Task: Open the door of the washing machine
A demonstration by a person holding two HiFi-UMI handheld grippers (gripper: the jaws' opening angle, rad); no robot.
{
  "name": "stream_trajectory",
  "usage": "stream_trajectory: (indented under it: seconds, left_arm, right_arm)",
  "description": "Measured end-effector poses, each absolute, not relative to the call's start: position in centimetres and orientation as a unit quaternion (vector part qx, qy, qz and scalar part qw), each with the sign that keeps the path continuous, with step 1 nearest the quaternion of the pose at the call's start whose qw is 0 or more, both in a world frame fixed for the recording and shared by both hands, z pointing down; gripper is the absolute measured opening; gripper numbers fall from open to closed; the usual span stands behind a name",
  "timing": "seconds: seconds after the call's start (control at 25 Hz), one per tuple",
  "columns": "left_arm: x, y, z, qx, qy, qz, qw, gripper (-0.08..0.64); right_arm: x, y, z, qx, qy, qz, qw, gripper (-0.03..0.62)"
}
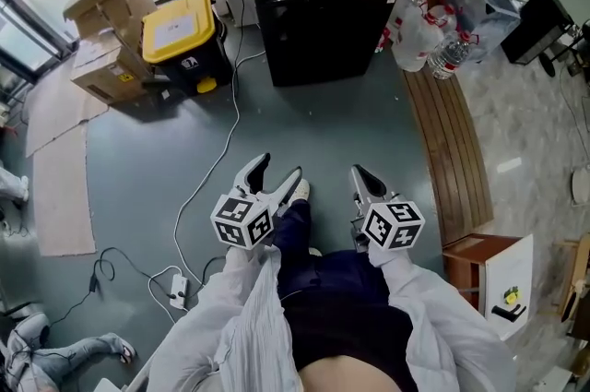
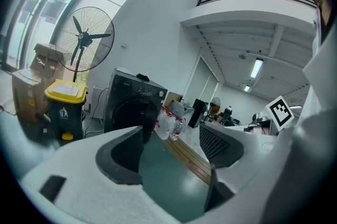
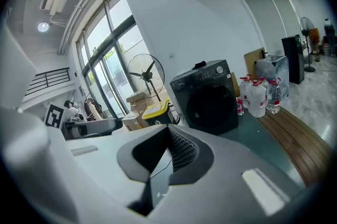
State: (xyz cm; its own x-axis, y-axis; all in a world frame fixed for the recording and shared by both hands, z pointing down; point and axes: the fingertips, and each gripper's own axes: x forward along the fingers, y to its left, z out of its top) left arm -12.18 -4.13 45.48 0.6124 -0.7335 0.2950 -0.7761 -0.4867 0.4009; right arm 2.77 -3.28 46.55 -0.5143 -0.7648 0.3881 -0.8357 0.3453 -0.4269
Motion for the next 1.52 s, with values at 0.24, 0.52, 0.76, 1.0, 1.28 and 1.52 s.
stream_trajectory:
  seconds: [0.24,0.52,0.76,1.0,1.28,1.52]
  left_arm:
    - [-13.2,-13.1,43.8,0.870,-0.427,0.040,0.242,0.325]
    - [-15.0,-22.1,43.8,0.877,-0.417,0.039,0.235,0.325]
    - [-15.7,-24.8,46.0,0.876,-0.406,0.047,0.256,0.325]
    - [-15.4,-25.7,47.7,0.872,-0.399,0.058,0.277,0.325]
    - [-15.7,-30.2,49.1,0.862,-0.415,0.054,0.285,0.325]
    - [-14.8,-36.5,50.8,0.856,-0.425,0.069,0.286,0.325]
  right_arm:
    - [1.7,-11.8,45.2,0.498,-0.815,0.292,0.053,0.008]
    - [0.1,-20.6,45.2,0.507,-0.810,0.291,0.041,0.009]
    - [-0.8,-23.2,47.4,0.512,-0.792,0.329,0.036,0.008]
    - [-0.9,-24.4,48.7,0.510,-0.784,0.349,0.049,0.009]
    - [-1.5,-29.0,50.7,0.489,-0.791,0.361,0.065,0.008]
    - [-0.8,-35.8,51.9,0.475,-0.797,0.364,0.074,0.008]
